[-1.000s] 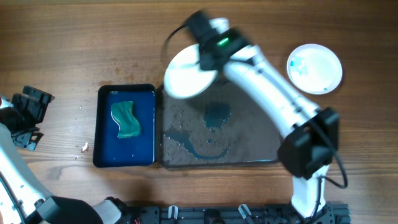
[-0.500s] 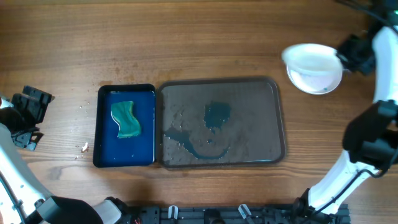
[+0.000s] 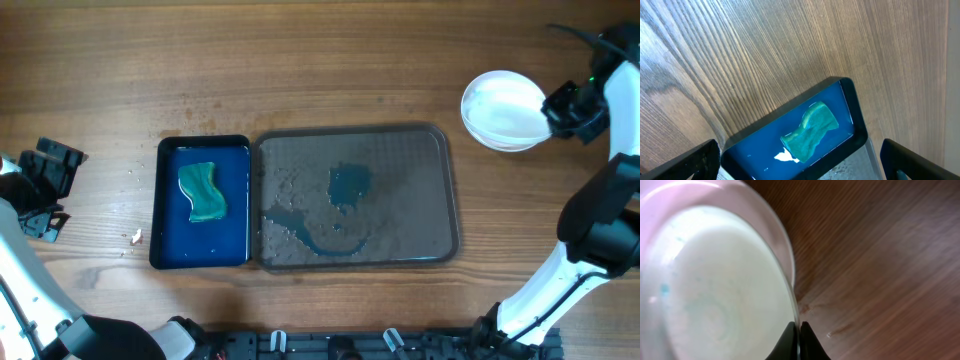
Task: Clean dirty plates on tray and stack at the side
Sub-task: 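Open the right gripper and release the plate on the stack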
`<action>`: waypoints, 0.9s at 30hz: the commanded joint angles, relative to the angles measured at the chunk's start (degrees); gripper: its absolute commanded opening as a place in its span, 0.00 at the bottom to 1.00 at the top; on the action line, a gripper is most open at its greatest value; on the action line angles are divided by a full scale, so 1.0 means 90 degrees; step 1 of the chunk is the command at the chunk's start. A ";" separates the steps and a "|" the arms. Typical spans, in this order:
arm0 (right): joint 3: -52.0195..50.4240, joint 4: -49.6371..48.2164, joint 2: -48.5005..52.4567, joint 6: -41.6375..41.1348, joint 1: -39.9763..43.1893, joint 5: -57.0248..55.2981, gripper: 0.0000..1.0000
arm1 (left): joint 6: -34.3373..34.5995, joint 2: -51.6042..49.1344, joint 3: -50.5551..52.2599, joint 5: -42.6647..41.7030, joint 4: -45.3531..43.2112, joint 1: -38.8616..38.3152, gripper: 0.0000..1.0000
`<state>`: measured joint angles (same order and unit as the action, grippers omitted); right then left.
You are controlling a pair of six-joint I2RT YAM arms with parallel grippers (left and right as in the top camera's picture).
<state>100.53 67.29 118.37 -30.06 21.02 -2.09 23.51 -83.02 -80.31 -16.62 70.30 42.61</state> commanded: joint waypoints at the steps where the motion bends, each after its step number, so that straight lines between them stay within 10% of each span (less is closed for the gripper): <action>1: -0.0338 -0.0308 -0.0117 -0.0243 -0.0097 0.0126 0.04 | 0.0085 0.0058 -0.0121 -0.0032 -0.0005 0.0049 1.00; 14: -0.0374 -0.1360 -0.0107 0.0993 -0.0102 0.0629 0.60 | 0.0085 0.0058 -0.0121 -0.0032 -0.0005 0.0049 1.00; 27: -0.0277 -0.1644 -0.2647 0.2934 -0.0937 0.1389 0.48 | 0.0085 0.0058 -0.0121 -0.0032 -0.0005 0.0049 1.00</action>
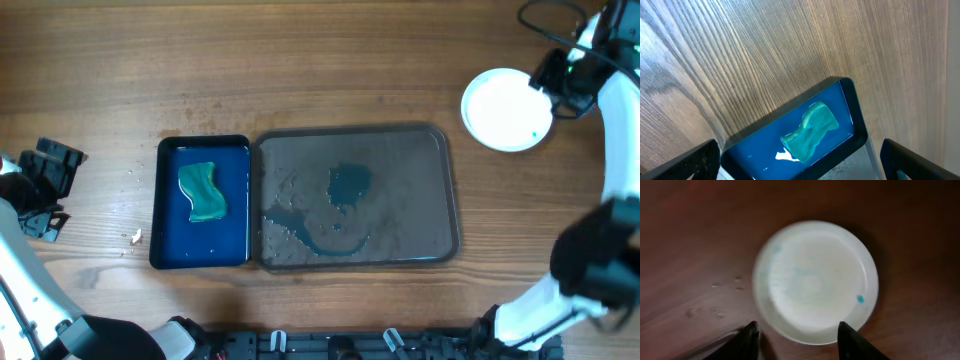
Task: Clean dirty plates on tray and stack at the side
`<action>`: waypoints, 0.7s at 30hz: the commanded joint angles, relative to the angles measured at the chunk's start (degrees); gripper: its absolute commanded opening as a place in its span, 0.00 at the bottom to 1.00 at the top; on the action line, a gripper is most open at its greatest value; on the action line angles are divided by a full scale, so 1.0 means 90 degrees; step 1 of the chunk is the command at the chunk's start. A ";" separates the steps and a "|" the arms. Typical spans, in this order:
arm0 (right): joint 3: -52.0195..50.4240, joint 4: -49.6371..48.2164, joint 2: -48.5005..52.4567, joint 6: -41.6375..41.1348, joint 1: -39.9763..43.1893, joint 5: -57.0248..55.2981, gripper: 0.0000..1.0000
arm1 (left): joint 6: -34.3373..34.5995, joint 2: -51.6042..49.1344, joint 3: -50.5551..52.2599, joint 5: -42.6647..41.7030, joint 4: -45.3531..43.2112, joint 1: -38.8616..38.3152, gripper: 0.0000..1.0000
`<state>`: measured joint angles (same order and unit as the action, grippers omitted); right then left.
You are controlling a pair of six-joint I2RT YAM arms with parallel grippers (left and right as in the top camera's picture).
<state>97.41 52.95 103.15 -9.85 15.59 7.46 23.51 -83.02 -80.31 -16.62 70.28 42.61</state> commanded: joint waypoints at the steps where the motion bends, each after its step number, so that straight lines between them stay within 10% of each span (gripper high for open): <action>1: 0.0070 -0.0051 -0.1224 0.0799 -0.0452 0.0328 0.47 | 0.0085 0.0058 -0.0121 -0.0029 -0.0005 0.0049 1.00; 12: 0.0068 0.0425 -0.4126 0.1984 -0.1382 0.0517 0.47 | 0.0036 0.0058 -0.0121 -0.0138 -0.0760 0.0046 1.00; 16: 0.0068 0.0911 -0.4716 0.3126 -0.1379 0.0801 0.50 | -0.3186 0.0058 -0.0121 -0.2662 -0.1724 -0.0199 1.00; 21: 0.0068 0.0993 -0.5185 0.3259 -0.1379 0.0709 0.59 | -0.3398 0.0165 -0.0291 -0.2263 -0.1855 -0.0879 1.00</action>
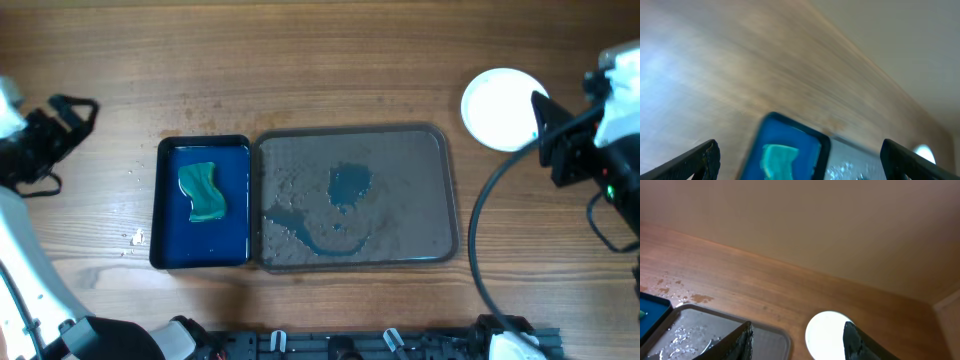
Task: Clean dirty plates on tray and stack at the side
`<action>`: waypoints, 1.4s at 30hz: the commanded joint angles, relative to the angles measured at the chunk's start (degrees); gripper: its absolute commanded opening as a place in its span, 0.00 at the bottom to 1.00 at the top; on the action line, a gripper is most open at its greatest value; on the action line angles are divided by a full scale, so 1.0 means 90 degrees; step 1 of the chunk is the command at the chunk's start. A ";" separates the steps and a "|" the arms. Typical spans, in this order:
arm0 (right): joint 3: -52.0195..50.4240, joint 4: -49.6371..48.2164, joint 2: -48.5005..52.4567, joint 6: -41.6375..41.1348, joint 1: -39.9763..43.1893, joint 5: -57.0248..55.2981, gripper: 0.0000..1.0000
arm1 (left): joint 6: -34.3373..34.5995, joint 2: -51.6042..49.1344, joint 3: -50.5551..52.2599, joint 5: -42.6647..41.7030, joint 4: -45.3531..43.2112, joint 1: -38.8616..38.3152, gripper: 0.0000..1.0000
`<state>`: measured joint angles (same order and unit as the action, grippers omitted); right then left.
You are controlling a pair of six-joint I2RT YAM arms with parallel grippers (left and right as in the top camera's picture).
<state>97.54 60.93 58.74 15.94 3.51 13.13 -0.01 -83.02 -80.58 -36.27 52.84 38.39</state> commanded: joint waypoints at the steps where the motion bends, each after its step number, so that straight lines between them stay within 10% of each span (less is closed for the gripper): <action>1: 0.0053 0.0131 -0.0338 0.0393 -0.0036 -0.0012 0.59 | -0.0651 0.0253 -0.0355 0.0386 0.0177 -0.0549 1.00; 6: 0.0053 0.0129 -0.0833 0.0391 -0.0036 -0.0129 0.60 | 0.0056 0.1229 -0.1161 0.1843 0.0743 -0.1047 1.00; 20: 0.0053 0.0231 -0.1314 0.0379 -0.0036 0.0376 0.64 | -0.0474 0.6200 -0.1598 0.1644 0.2215 -0.2232 1.00; 25: 0.0053 0.0301 -0.1314 0.0376 -0.0036 0.0580 0.66 | -0.1287 0.6268 -0.1591 0.1766 0.3572 -0.3096 1.00; 41: 0.1202 0.1409 -0.2613 0.0376 -0.0036 0.0546 0.61 | -0.0588 0.6268 -0.1591 0.3568 0.3971 -0.4998 1.00; 42: 0.1200 0.1409 -0.2718 0.0379 -0.0036 0.0554 0.75 | -0.0588 0.6268 -0.1591 0.3565 0.3971 -0.4998 1.00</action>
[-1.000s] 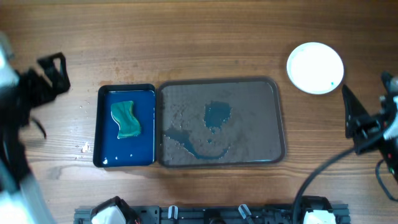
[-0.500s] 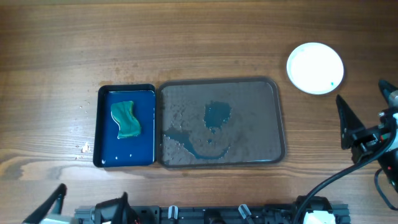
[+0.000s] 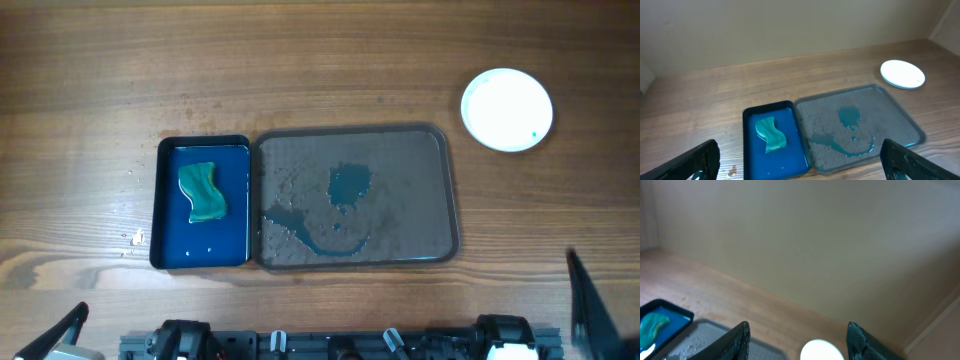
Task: Clean dirty plates on tray and stack at the side
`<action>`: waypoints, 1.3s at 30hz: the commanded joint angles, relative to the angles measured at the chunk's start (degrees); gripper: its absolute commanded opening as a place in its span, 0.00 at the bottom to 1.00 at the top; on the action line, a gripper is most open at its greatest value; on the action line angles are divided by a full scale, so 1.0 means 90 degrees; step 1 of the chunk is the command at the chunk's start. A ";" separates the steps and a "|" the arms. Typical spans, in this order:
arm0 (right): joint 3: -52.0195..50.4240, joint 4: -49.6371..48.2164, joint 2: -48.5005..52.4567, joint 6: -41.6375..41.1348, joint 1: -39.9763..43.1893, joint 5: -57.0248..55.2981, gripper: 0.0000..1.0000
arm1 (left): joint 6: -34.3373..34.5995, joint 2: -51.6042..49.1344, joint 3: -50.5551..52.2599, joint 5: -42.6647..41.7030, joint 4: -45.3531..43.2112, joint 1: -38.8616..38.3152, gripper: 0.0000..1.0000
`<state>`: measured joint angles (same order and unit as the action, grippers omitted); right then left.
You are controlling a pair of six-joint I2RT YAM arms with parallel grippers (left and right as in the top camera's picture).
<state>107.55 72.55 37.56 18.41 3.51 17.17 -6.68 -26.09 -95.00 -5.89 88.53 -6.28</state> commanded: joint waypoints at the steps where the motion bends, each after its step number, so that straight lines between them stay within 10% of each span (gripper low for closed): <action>1: 0.0085 0.0117 -0.0449 0.0112 -0.0036 0.0083 1.00 | 0.0151 -0.0058 0.0012 0.0189 0.0010 -0.0034 1.00; 39: -0.0131 0.2171 -0.0544 0.0119 -0.0036 -0.0495 1.00 | 0.0151 -0.0058 0.0012 0.0189 0.0153 -0.0034 1.00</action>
<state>106.85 92.18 32.47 18.81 3.51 13.43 -6.11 -26.09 -95.00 -4.51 90.02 -6.28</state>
